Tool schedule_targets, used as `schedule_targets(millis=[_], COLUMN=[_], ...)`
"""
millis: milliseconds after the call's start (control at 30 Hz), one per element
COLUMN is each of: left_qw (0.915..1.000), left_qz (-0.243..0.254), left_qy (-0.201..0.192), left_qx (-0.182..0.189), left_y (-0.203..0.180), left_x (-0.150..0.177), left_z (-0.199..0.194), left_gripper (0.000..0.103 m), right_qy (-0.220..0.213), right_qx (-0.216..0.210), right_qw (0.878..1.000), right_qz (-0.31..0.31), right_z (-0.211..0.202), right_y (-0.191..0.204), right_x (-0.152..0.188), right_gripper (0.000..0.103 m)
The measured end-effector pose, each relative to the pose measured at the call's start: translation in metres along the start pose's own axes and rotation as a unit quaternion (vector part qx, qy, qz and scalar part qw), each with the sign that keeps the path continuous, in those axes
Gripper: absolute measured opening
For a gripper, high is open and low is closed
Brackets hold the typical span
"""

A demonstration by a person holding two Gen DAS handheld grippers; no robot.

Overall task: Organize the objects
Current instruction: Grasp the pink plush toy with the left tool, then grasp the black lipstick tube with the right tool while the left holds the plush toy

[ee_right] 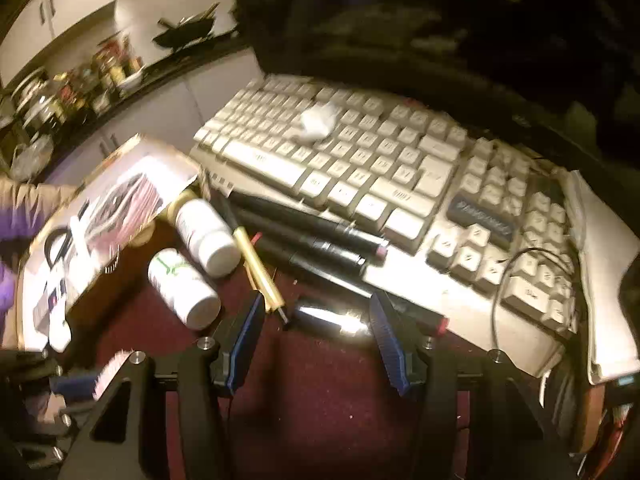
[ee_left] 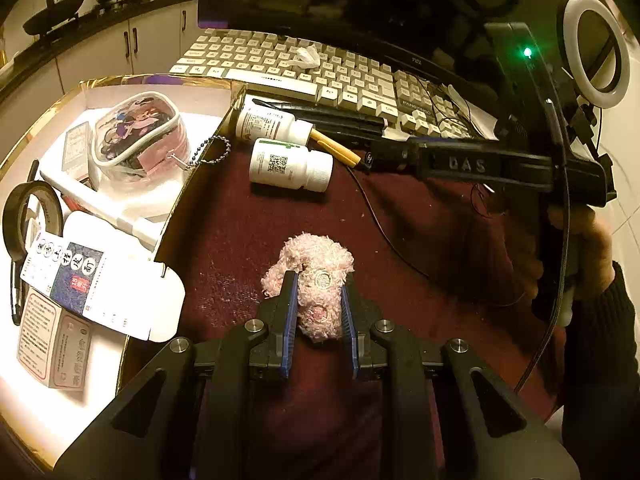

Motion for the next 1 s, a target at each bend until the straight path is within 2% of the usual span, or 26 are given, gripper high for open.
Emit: schedule_targets(millis=[67,167,300,433,533,633,667,800,933,967,1000], left_qw=[1.0,1.0,1.0,1.0,1.0,1.0,1.0,1.0,1.0,1.0,1.0], left_qz=[0.001,0.002,0.004,0.003,-0.001,-0.001,0.0,0.002,0.002,0.002,0.003], left_qy=[0.0,0.002,0.003,0.004,0.006,0.006,0.006,0.008,0.007,0.006,0.006], left_qx=[0.0,0.0,-0.002,0.0,0.003,0.004,0.004,0.003,0.003,0.003,0.003], left_y=[0.0,-0.001,-0.002,-0.001,0.0,0.001,0.0,-0.001,0.0,0.001,0.001], left_x=[0.0,0.001,0.001,0.001,0.001,0.0,0.0,0.0,-0.001,0.0,0.0], left_z=[0.0,0.002,0.003,0.004,0.004,0.005,0.005,0.006,0.006,0.006,0.006], left_gripper=[0.019,0.019,0.02,0.02,0.02,0.02,0.02,0.02,0.02,0.02,0.02], right_qy=[0.001,0.007,-0.006,0.015,0.024,0.051,0.055,0.043,0.059,0.06,0.06], right_qx=[-0.018,-0.016,0.015,0.032,0.012,-0.036,-0.041,-0.028,-0.019,-0.022,-0.025], right_qw=[1.0,1.0,1.0,0.999,0.998,0.996,0.995,0.995,0.997,0.997,0.997], right_qz=[-0.009,-0.017,-0.027,-0.039,-0.051,-0.066,-0.076,-0.08,-0.053,-0.046,-0.041], right_z=[-0.001,-0.004,-0.007,0.008,0.007,0.001,-0.001,-0.006,0.006,0.007,0.008], right_y=[0.002,0.004,0.0,-0.009,-0.007,0.005,0.009,0.009,0.0,0.0,0.002], right_x=[0.004,0.007,0.0,-0.002,0.001,0.013,0.017,0.019,0.022,0.024,0.027], right_gripper=[0.055,0.055,0.055,0.055,0.055,0.055,0.055,0.055,0.055,0.054,0.043])
Point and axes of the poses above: each gripper's, at about its wrist camera, not at the fingertips, and z roughly the way its jaws point, y to its left, x to its underside, the point moved 7 cm from there along z, roughly the way its jaws point, and after that the axes turned 4 degrees about y, right-handed, at the moved point
